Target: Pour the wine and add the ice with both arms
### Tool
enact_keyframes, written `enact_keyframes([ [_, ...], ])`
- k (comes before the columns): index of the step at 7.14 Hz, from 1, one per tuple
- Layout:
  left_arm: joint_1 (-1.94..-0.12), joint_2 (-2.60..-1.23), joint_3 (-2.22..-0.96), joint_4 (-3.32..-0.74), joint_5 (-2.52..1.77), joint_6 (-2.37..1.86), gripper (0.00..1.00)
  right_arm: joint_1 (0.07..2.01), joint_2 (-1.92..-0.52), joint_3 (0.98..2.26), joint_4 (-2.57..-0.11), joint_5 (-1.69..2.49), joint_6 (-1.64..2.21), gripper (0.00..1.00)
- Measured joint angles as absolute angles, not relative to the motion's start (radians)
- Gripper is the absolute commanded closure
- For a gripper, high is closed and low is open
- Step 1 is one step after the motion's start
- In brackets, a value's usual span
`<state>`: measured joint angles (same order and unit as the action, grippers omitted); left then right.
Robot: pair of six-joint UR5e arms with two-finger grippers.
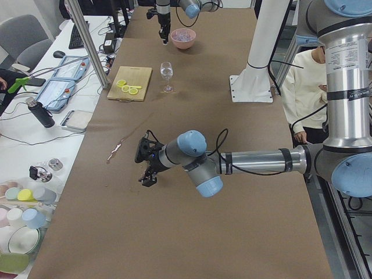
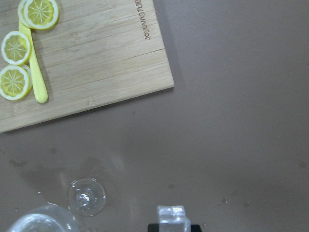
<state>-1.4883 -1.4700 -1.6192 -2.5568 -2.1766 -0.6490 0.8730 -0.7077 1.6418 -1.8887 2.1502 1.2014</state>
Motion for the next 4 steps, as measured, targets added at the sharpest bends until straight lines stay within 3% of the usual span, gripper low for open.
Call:
enact_keyframes([
  [4, -1.513, -1.655, -1.625, -2.186, -2.295, -0.543, 0.03, 0.832, -0.510, 1.428, -1.847, 2.125, 1.291, 0.99],
])
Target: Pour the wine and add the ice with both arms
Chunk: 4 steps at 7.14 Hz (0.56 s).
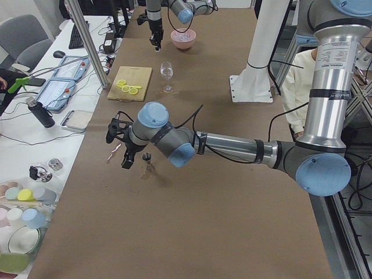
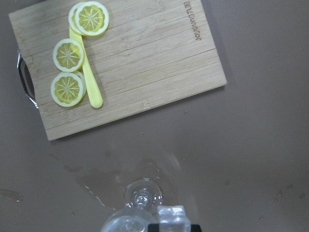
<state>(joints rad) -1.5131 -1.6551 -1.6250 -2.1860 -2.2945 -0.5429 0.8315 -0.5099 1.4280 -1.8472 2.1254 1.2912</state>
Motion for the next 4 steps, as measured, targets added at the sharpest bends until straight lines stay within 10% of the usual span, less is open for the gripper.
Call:
enact_keyframes([
  [4, -1.510, -1.716, -1.632, -1.894, -2.359, -0.383, 0.03, 0.762, -0.443, 1.330, -1.748, 2.073, 1.386, 0.99],
])
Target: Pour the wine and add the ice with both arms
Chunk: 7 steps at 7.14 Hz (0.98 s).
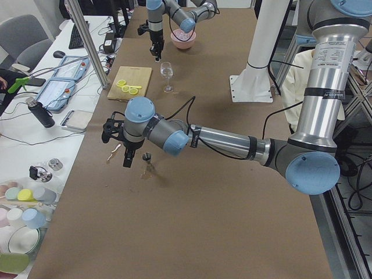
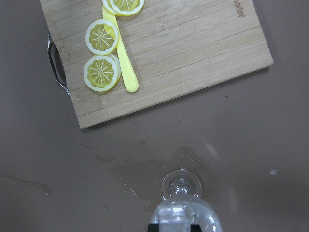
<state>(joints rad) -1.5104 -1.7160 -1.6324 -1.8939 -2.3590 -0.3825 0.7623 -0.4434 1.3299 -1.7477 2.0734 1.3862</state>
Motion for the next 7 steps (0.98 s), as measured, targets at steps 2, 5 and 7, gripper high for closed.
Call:
enact_keyframes([
  [2, -1.516, -1.796, -1.646, -1.674, -2.364, -0.271, 0.03, 0.755, -0.448, 1.352, -1.746, 2.071, 1.402, 0.99],
  [5, -1.525, -1.868, -1.647, -1.515, -2.357, -0.203, 0.03, 0.725, -0.488, 1.417, -1.745, 2.065, 1.432, 0.99],
  [7, -1.535, -1.873, -1.638, -1.478, -2.356, -0.199, 0.03, 0.706, -0.502, 1.423, -1.739, 2.049, 1.439, 0.98],
])
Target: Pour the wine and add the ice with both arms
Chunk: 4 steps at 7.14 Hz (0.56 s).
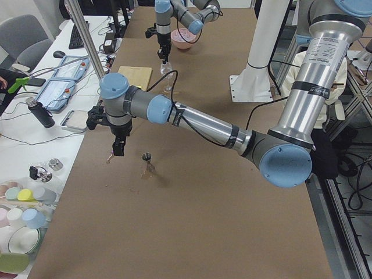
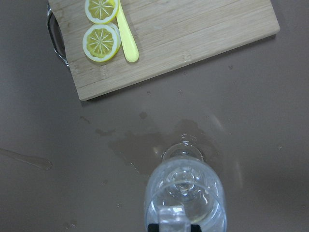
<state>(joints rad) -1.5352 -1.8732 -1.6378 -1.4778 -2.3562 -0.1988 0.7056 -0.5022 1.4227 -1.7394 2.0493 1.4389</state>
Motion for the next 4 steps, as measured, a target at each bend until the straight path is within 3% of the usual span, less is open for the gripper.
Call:
enact_keyframes([
  [1, -1.547, -1.873, -1.632, -1.462, -2.356, -0.184, 0.02, 0.702, -0.511, 1.423, -1.733, 2.046, 1.439, 0.98],
  [2, -1.570, -1.873, -1.615, -1.452, -2.356, -0.143, 0.02, 0.702, -0.514, 1.423, -1.728, 2.044, 1.438, 0.88],
  [3, -1.595, -1.874, -1.596, -1.441, -2.356, -0.101, 0.02, 0.701, -0.515, 1.423, -1.725, 2.044, 1.439, 0.54],
  [4, -1.607, -1.876, -1.589, -1.434, -2.356, -0.080, 0.02, 0.701, -0.514, 1.423, -1.725, 2.045, 1.438, 0.40],
])
